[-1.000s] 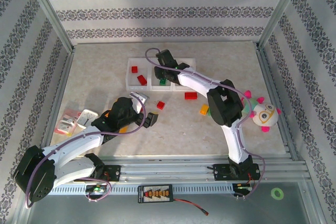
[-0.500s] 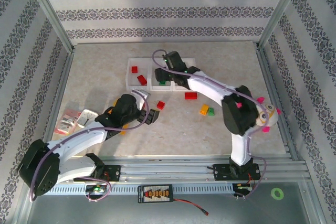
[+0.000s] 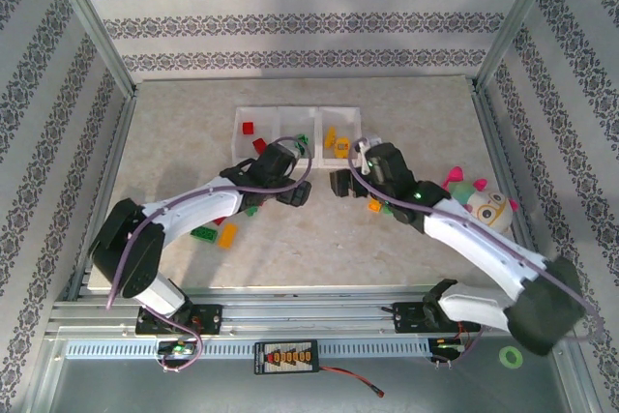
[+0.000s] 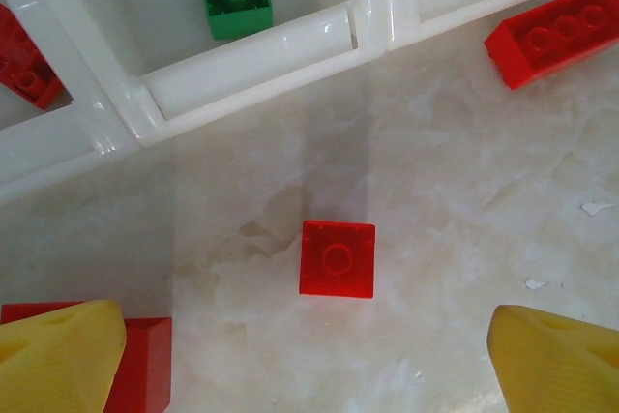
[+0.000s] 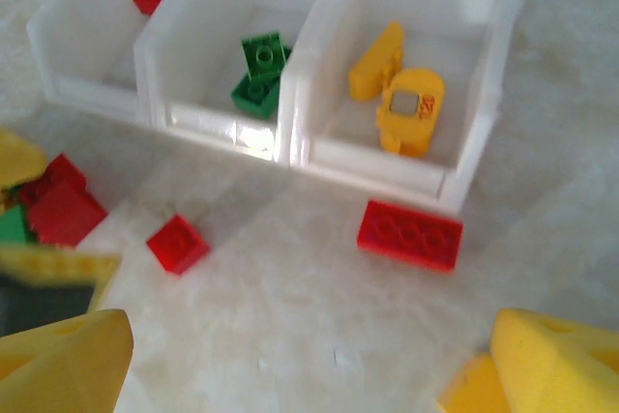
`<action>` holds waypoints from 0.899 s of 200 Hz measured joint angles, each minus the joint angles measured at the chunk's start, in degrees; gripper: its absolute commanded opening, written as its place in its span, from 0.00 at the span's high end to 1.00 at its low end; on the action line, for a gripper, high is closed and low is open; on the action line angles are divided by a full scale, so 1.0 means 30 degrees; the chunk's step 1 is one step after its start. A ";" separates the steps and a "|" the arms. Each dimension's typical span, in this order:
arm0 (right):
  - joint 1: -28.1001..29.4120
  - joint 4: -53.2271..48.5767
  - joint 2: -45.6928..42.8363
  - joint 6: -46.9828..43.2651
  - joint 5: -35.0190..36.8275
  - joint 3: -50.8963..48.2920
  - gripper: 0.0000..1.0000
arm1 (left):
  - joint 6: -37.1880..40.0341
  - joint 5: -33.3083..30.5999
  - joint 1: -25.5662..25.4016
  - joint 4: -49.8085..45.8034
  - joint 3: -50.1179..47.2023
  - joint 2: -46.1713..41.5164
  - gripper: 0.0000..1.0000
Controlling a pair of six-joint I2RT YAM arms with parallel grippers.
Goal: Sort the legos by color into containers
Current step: Pick up the lego from the center of the table.
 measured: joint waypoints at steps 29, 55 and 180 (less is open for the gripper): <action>-0.0015 -0.0816 -0.3140 -0.0117 -0.1013 -0.1821 0.05 | -0.0488 -0.0073 -0.0058 -0.1596 0.1953 0.1953 0.17; -0.0270 -0.1362 -0.4146 -0.0415 -0.1785 -0.2535 0.04 | -0.0743 0.0022 -0.0087 -0.2630 0.3395 0.3883 0.24; -0.0386 -0.1668 -0.4306 -0.0911 -0.2397 -0.2623 0.04 | -0.1778 0.0743 -0.0095 -0.3599 0.5391 0.7147 0.67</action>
